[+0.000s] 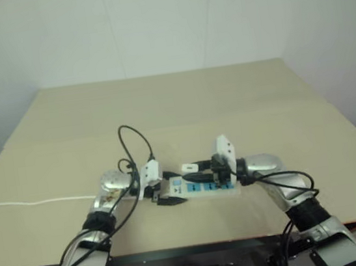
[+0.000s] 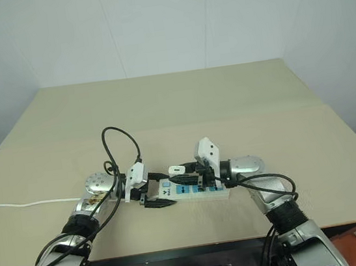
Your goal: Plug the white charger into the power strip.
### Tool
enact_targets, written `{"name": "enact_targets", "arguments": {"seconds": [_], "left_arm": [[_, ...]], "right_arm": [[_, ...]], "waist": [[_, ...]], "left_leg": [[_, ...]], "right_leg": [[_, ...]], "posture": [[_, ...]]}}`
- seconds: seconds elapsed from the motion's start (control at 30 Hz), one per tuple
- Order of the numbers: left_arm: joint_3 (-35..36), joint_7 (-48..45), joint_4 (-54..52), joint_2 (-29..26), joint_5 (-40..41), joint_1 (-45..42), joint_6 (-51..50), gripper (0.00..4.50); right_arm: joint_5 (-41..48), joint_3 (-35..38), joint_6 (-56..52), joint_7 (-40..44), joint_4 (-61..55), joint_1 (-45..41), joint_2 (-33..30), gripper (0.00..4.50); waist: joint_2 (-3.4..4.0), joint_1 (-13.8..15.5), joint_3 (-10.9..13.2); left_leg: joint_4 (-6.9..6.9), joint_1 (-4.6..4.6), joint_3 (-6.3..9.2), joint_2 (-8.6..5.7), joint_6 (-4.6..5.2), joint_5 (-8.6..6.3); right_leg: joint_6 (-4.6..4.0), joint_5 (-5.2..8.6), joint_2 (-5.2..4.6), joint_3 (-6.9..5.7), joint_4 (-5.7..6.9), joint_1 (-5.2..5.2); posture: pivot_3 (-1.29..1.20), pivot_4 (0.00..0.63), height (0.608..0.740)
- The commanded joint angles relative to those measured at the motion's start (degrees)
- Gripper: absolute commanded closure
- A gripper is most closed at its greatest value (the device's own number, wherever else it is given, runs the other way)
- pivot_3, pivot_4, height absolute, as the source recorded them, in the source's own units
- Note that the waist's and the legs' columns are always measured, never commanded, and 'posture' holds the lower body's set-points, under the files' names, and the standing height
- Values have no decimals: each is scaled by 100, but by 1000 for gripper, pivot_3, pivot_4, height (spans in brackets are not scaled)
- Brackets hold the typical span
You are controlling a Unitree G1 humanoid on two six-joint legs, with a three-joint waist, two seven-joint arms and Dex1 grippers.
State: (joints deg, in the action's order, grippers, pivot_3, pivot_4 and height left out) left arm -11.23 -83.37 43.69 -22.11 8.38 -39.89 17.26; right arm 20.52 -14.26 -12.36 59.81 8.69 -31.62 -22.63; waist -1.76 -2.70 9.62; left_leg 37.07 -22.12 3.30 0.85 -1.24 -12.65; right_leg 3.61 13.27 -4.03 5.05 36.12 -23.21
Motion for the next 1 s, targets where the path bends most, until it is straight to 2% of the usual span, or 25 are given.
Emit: {"name": "enact_targets", "arguments": {"seconds": [0.03, 0.3, 1.0], "left_arm": [[-117, -83, -49, -104, -173, 60, -27, 1206], [-117, -94, -62, -127, -172, 60, -42, 1206], [-118, -89, -43, -125, -174, 42, -64, 1206]], "right_arm": [[-142, 102, 161, 76, 177, -101, 13, 3351], [-318, 168, 346, 268, 574, -172, -86, 3351], [-581, 138, 459, 264, 547, 7, 28, 3351]], "waist": [[0, -1, 0], [0, 0, 0], [1, 2, 0]], "left_leg": [[0, 1, 0, 0, 0, 0], [0, 4, 0, 0, 0, 0], [-1, 4, 0, 0, 0, 0]], "right_leg": [[0, 0, 0, 0, 0, 0], [0, 0, 0, 0, 0, 3], [0, 0, 0, 1, 1, 2]], "posture": [[0, 150, 740], [0, 150, 740], [0, 150, 740]]}}
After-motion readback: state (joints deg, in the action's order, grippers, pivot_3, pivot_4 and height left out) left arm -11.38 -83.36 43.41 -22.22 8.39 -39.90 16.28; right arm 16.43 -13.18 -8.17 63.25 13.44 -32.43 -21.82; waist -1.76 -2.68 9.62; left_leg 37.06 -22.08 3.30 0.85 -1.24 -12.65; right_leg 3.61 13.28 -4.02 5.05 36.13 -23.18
